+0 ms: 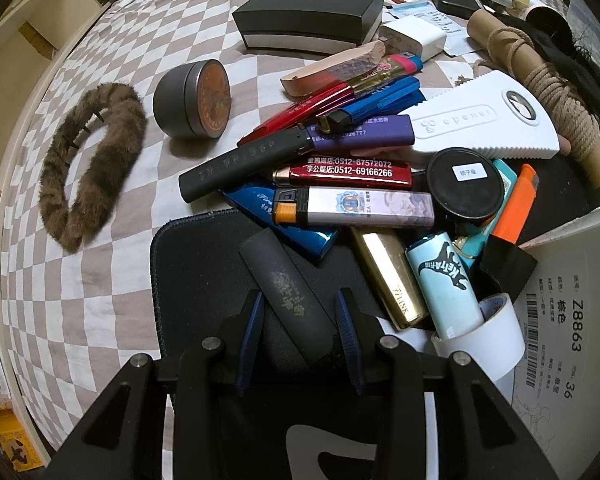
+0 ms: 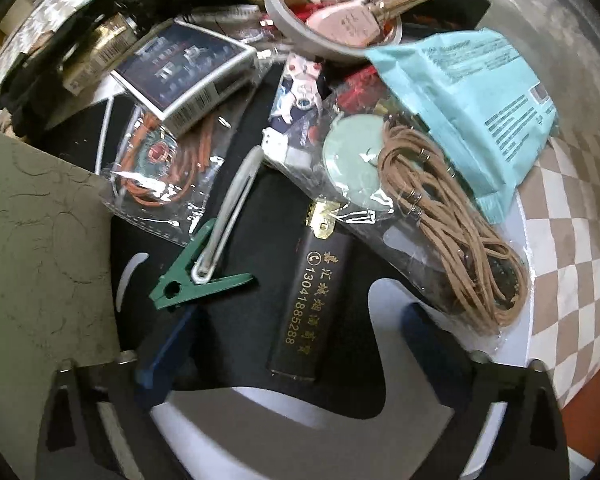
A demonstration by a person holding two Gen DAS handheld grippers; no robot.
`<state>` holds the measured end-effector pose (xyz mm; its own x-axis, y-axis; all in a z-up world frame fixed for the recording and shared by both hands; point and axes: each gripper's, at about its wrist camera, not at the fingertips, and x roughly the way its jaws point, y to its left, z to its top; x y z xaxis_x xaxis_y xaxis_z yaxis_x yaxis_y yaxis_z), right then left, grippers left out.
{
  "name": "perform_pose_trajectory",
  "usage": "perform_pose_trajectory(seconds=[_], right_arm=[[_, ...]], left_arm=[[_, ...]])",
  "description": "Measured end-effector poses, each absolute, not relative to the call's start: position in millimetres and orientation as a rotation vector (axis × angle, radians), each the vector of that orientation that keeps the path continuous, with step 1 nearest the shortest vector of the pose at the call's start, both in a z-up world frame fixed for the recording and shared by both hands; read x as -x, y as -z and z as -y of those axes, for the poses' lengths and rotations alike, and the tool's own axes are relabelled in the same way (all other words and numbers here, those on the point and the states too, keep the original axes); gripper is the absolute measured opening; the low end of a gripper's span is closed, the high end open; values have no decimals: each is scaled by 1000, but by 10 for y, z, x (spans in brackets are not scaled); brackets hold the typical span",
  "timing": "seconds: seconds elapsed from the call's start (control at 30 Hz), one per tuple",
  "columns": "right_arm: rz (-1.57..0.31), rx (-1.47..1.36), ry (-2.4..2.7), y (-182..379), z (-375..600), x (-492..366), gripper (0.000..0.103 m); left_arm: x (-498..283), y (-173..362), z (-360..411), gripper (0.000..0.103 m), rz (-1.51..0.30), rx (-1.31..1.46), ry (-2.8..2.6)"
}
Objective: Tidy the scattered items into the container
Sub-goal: 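Close the left gripper on the black cylinder while the right closes on the black lighter, then lift the black cylinder with the left gripper while the right lifts the black lighter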
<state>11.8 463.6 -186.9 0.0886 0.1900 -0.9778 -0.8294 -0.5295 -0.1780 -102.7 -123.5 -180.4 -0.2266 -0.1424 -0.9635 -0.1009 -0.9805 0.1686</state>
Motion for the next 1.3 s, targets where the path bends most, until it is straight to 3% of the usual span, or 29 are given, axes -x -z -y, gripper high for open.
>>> perform_pose_trajectory(seconds=[0.07, 0.17, 0.2, 0.57, 0.9, 1.3], right_arm=[[-654, 1515, -1592, 1805, -4624, -123, 57], [-676, 1464, -1599, 1739, -4654, -180, 28], [-679, 1459, -1598, 1736, -4659, -194, 26], [-707, 1419, -1675, 1537, -4539, -86, 24], [-760, 1315, -1741, 1238, -4705, -364, 23], [-839, 1113, -1756, 789, -4904, -617, 23]], left_arm=[[1022, 1788, 1240, 37, 304, -1938, 2417], [1013, 1762, 1245, 37, 302, -1940, 2411], [1012, 1757, 1251, 37, 302, -1941, 2409], [1072, 1717, 1373, 37, 285, -1967, 2378], [1057, 1611, 1538, 22, 226, -1963, 2354], [1052, 1394, 1777, 22, 132, -1905, 2408]])
